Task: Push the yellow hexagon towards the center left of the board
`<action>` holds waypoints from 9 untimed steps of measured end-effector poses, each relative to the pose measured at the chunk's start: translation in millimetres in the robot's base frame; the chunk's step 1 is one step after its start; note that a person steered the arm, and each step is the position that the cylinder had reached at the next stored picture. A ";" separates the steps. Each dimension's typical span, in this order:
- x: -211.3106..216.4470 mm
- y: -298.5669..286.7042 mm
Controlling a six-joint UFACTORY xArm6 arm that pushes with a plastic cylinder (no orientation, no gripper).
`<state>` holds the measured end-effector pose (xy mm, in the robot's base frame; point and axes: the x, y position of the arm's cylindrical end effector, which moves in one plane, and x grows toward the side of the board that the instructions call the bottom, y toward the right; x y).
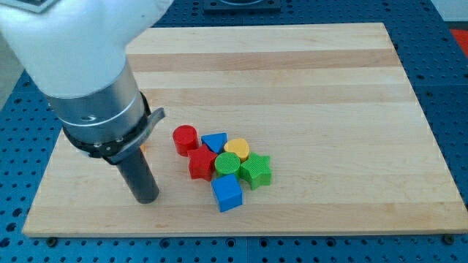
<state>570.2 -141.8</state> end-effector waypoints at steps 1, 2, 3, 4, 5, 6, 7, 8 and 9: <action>-34.6 0.0; -71.7 0.0; -91.5 -1.0; -64.2 -1.1; -41.3 -3.8; -39.8 -29.2; -62.6 -35.8; -92.6 -28.8; -127.7 -26.0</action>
<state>442.6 -167.9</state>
